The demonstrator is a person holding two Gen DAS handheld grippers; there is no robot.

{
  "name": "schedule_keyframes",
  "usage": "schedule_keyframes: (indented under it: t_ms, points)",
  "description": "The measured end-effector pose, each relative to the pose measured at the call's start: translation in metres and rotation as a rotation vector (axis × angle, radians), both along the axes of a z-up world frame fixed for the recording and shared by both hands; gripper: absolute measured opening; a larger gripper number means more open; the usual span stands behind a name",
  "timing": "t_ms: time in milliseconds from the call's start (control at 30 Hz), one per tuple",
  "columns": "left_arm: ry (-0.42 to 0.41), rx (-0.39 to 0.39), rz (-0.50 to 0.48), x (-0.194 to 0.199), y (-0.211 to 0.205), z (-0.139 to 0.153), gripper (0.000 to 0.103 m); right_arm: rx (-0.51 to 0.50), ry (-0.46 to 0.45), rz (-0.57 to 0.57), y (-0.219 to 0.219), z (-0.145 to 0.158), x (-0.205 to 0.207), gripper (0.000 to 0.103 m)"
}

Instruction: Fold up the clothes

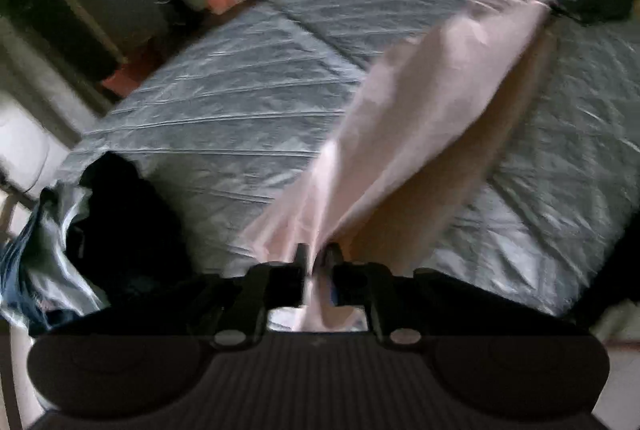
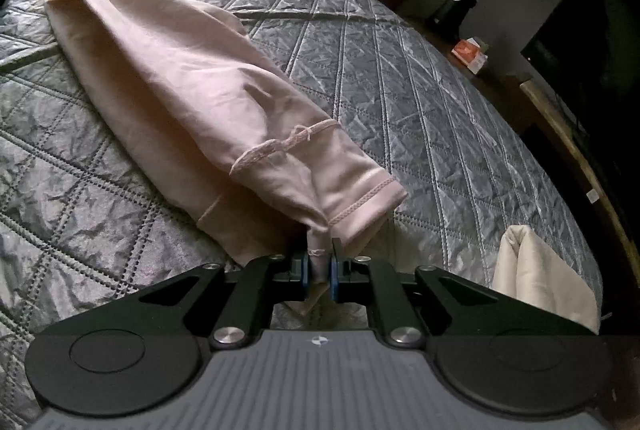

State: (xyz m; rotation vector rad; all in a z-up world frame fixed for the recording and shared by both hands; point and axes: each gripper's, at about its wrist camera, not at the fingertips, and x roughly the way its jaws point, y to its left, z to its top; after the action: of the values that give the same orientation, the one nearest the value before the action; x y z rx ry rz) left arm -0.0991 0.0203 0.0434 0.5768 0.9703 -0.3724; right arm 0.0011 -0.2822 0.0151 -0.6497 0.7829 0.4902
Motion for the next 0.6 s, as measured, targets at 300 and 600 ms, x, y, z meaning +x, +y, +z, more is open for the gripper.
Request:
schedule_keyframes:
  t_ms: [300, 600]
  points:
    - [-0.032, -0.115, -0.001, 0.022, -0.016, 0.007, 0.026, 0.020, -0.009, -0.004, -0.003, -0.001, -0.002, 0.014]
    - [0.057, -0.208, 0.023, 0.052, -0.057, -0.043, 0.028, -0.047, -0.047, 0.032, 0.005, -0.003, -0.007, 0.016]
